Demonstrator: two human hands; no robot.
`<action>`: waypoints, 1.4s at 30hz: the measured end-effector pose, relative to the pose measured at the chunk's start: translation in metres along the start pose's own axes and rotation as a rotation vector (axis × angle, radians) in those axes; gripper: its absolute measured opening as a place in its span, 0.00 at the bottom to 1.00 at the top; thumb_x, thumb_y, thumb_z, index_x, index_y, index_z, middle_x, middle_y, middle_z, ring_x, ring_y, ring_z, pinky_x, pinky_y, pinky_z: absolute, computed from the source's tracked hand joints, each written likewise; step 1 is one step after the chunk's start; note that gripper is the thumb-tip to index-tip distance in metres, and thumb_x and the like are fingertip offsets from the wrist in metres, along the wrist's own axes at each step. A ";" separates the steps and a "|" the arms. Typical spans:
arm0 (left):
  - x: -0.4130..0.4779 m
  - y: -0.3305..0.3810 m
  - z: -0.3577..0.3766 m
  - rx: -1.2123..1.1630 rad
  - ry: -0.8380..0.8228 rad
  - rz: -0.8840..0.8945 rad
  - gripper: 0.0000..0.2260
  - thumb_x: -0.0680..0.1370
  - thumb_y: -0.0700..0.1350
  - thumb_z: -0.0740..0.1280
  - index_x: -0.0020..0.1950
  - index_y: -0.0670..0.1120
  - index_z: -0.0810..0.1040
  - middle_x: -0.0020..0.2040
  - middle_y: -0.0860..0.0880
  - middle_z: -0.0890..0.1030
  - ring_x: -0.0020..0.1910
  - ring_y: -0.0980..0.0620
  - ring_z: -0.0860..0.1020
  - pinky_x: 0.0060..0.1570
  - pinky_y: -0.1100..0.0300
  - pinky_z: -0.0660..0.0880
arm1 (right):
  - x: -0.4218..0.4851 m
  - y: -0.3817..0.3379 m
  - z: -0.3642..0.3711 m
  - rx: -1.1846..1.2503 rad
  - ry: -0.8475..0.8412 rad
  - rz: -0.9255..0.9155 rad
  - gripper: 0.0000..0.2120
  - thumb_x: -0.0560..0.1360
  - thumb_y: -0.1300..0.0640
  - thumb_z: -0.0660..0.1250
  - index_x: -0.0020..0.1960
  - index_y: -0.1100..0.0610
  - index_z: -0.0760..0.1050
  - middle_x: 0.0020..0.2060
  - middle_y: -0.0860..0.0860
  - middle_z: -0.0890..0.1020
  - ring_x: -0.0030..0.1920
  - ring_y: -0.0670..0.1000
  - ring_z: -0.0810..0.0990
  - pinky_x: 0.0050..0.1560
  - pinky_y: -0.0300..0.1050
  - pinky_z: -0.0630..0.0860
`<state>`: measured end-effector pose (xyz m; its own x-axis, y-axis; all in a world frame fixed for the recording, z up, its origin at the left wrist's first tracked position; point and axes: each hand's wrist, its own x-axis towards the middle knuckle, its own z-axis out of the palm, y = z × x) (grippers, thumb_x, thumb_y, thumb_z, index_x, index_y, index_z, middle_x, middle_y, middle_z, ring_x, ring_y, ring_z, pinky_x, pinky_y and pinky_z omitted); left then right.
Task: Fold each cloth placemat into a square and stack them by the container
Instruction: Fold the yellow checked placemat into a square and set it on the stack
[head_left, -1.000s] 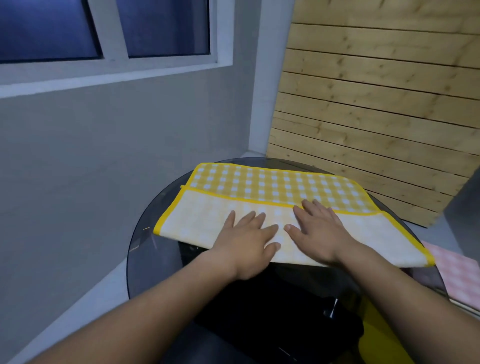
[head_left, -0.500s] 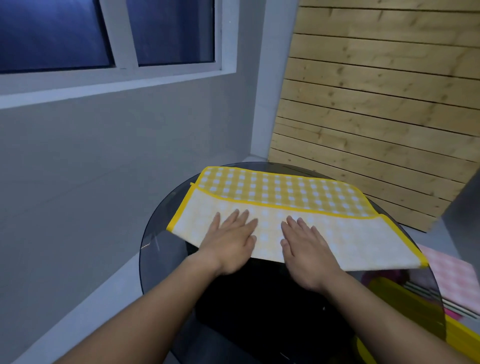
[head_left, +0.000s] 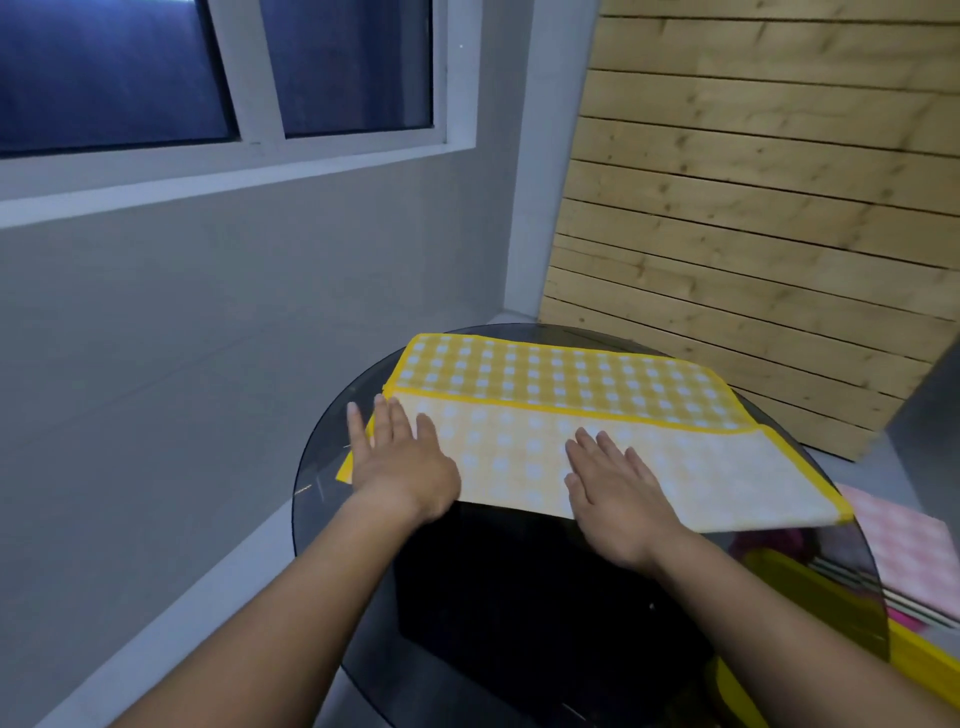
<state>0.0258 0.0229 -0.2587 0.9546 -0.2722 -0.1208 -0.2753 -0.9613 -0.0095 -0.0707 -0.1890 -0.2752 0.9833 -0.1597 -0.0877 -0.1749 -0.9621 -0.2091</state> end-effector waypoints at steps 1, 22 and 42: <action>0.003 0.011 -0.003 -0.032 0.069 0.098 0.29 0.80 0.47 0.49 0.81 0.45 0.50 0.81 0.39 0.42 0.79 0.41 0.35 0.74 0.38 0.31 | 0.000 0.000 0.000 0.001 -0.002 0.001 0.26 0.84 0.49 0.41 0.81 0.53 0.45 0.80 0.47 0.43 0.79 0.48 0.38 0.78 0.49 0.38; 0.026 0.077 0.019 -0.142 0.031 0.415 0.28 0.83 0.58 0.43 0.82 0.52 0.46 0.82 0.53 0.41 0.80 0.54 0.38 0.78 0.46 0.38 | -0.013 0.155 -0.037 -0.083 -0.024 0.160 0.32 0.82 0.39 0.43 0.81 0.54 0.43 0.80 0.49 0.42 0.79 0.49 0.38 0.78 0.49 0.40; 0.028 0.091 0.014 -0.296 0.194 0.395 0.15 0.81 0.57 0.57 0.62 0.51 0.71 0.64 0.49 0.70 0.68 0.45 0.65 0.72 0.50 0.59 | 0.057 0.129 -0.070 0.368 0.314 0.171 0.17 0.79 0.48 0.63 0.64 0.53 0.76 0.61 0.51 0.79 0.62 0.53 0.76 0.65 0.51 0.72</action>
<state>0.0261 -0.0720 -0.2765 0.7959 -0.5919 0.1271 -0.6010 -0.7473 0.2832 -0.0339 -0.3372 -0.2390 0.8972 -0.4209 0.1340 -0.2856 -0.7841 -0.5510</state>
